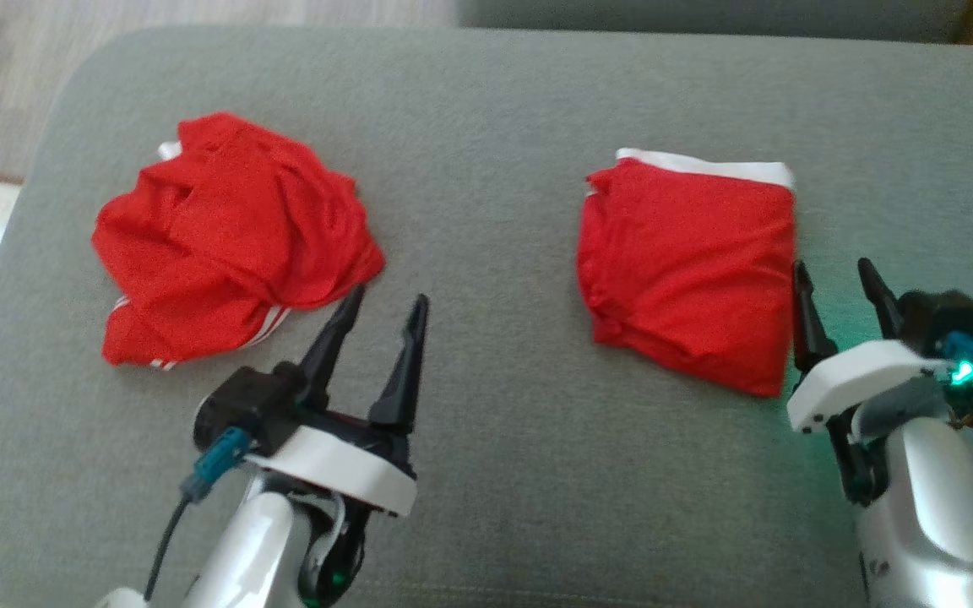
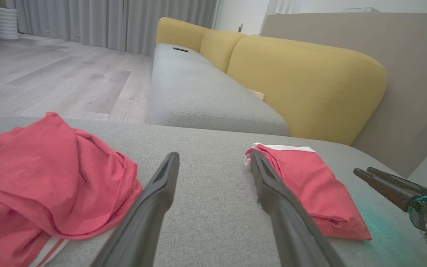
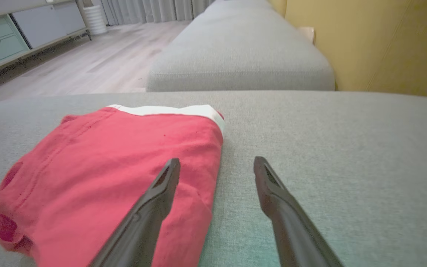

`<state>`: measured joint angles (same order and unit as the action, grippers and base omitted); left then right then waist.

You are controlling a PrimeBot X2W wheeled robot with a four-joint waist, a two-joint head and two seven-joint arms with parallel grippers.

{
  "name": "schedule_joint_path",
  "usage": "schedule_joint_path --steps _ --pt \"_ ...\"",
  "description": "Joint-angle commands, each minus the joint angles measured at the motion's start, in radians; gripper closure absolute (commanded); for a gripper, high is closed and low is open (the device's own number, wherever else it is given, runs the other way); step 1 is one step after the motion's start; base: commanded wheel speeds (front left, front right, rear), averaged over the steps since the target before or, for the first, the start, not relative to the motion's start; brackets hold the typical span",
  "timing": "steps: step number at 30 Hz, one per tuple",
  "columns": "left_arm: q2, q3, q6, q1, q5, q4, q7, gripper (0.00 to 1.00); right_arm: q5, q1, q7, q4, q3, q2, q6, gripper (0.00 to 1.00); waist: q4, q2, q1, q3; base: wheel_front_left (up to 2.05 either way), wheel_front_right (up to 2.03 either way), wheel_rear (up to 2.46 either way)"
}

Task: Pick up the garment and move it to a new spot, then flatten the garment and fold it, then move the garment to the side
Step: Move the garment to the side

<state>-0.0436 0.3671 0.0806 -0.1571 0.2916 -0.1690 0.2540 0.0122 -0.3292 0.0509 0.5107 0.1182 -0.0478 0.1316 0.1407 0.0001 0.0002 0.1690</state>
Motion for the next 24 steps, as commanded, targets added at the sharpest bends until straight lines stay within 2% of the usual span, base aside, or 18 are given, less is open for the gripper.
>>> schedule_joint_path --steps 1,7,13,14,15,24 --pt "-0.007 -0.017 0.004 -0.052 -0.007 0.028 0.008 0.00 0.005 -0.037 -0.009 -0.004 -0.010 -0.003 -0.001 0.00 0.038 -0.0001 -0.0002 0.035 0.00 0.00 0.00" --pt "-0.007 0.011 -0.007 -0.082 0.013 0.028 0.008 0.00 0.029 -0.108 -0.081 0.116 0.047 -0.003 -0.001 0.00 0.077 -0.0001 -0.0002 0.064 0.00 0.00 0.00" --pt "-0.007 0.013 -0.014 -0.088 0.020 0.028 0.008 0.00 0.062 -0.147 -0.127 0.192 0.035 -0.003 -0.001 0.00 0.088 -0.0001 -0.0002 0.063 0.00 0.00 0.00" --pt "-0.007 0.013 -0.015 -0.088 0.017 0.028 0.008 0.00 0.061 -0.151 -0.127 0.201 0.022 -0.003 -0.001 0.34 0.087 -0.0001 -0.0002 0.060 0.00 0.00 0.00" --pt "-0.007 0.014 -0.014 -0.088 0.009 0.026 0.008 0.00 0.052 -0.154 -0.123 0.206 0.005 -0.006 -0.001 1.00 0.084 -0.0001 -0.0002 0.056 0.00 0.00 0.00" --pt "-0.007 0.001 -0.006 -0.070 -0.017 0.009 0.008 0.00 -0.040 -0.176 -0.066 0.234 -0.131 -0.093 -0.001 1.00 0.005 -0.0001 -0.0002 0.014 0.00 0.00 0.00"
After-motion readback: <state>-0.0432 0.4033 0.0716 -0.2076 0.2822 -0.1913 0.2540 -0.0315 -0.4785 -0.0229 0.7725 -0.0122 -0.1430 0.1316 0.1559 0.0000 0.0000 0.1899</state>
